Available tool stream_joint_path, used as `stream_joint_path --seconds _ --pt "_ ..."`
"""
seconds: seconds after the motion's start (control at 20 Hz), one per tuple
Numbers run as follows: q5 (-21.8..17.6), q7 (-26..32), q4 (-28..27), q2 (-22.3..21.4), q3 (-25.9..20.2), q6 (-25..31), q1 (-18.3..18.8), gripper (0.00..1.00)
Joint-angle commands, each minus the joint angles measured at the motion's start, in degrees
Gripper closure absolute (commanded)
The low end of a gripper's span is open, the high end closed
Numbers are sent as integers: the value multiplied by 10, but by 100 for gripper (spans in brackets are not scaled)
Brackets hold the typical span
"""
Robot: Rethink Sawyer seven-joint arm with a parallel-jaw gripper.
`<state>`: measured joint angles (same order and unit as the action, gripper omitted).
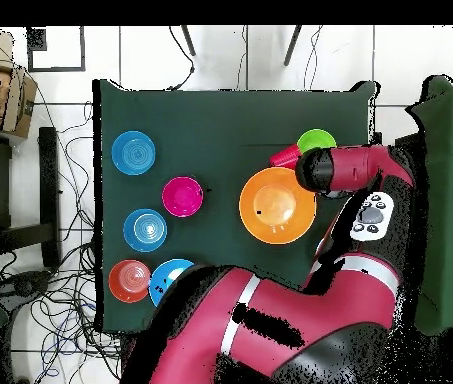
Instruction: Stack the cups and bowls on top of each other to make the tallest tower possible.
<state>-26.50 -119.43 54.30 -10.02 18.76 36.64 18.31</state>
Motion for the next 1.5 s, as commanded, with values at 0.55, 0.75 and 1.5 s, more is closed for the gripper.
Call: stream_joint_path --seconds 0.55,0.75,1.5 --pt "5 1 6 -7 -59 -37 6 100" --pt "36 15 34 -40 -85 -11 14 100" --pt "145 50 114 -109 -219 -36 97 100"
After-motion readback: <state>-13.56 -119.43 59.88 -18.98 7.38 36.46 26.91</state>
